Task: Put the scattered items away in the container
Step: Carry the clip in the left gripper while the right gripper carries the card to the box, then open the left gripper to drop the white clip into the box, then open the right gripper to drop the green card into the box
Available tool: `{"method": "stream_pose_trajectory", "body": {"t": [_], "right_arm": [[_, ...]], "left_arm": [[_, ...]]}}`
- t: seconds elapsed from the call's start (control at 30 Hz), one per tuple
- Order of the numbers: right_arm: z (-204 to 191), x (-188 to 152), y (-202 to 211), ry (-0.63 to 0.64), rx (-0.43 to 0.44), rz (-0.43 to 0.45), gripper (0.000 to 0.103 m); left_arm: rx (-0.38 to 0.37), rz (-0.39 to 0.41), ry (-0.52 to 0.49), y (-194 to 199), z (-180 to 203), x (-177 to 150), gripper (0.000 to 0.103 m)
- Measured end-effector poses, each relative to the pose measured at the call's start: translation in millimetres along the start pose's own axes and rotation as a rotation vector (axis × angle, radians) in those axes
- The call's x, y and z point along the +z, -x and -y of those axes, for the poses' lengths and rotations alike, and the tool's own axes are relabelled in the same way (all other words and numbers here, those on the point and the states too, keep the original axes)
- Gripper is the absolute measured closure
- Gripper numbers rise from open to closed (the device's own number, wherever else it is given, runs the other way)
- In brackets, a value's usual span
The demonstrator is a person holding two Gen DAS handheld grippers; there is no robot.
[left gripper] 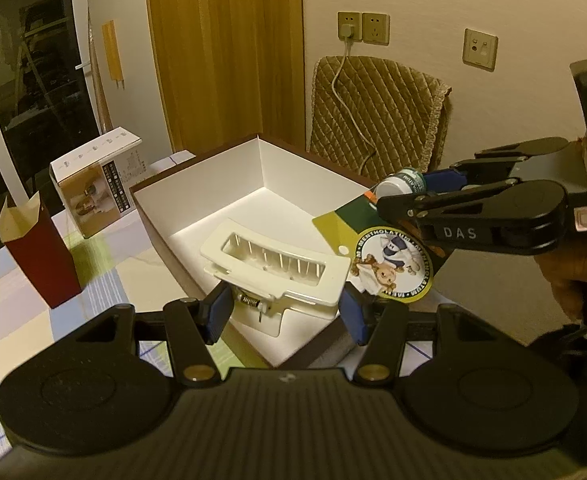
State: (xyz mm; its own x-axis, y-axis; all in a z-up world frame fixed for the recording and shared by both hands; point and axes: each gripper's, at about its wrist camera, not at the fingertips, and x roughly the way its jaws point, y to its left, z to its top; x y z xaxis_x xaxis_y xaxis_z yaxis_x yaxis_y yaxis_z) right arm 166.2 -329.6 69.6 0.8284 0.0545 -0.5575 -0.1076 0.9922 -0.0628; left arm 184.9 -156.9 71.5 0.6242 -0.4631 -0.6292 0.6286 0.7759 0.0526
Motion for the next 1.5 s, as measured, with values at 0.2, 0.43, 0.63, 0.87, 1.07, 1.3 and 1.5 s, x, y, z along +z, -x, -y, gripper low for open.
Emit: {"method": "stream_pose_trajectory", "body": {"t": [0.2,0.43,0.63,0.87,1.07,1.3,1.5], "right_arm": [[7.3,4.2,-24.8,0.009,-0.034,-0.024,0.066],[12.5,3.7,-49.2,0.006,-0.04,-0.051,0.066],[14.6,-1.7,-64.5,-0.003,-0.038,-0.075,0.066],[15.0,-6.0,-73.4,0.0,-0.034,-0.09,0.066],[14.8,-6.8,-75.8,0.005,-0.029,-0.094,0.066],[5.9,-5.6,-81.0,0.036,-0.003,-0.106,0.066],[-2.1,-6.6,-89.0,0.057,0.011,-0.122,0.065]], "left_arm": [[-0.006,-0.025,-0.021,-27.5,-5.7,7.2,0.051],[-0.019,-0.067,-0.061,-59.3,-2.5,3.7,0.051],[-0.024,-0.096,-0.055,-79.8,-2.7,-2.3,0.051],[-0.023,-0.113,-0.058,-92.8,-2.7,-7.3,0.051],[-0.013,-0.104,-0.061,-89.8,-4.2,-7.5,0.052],[0.0,-0.094,-0.043,-80.8,-8.2,-7.2,0.051],[0.006,-0.088,-0.036,-75.9,-11.9,-8.6,0.051]]}}
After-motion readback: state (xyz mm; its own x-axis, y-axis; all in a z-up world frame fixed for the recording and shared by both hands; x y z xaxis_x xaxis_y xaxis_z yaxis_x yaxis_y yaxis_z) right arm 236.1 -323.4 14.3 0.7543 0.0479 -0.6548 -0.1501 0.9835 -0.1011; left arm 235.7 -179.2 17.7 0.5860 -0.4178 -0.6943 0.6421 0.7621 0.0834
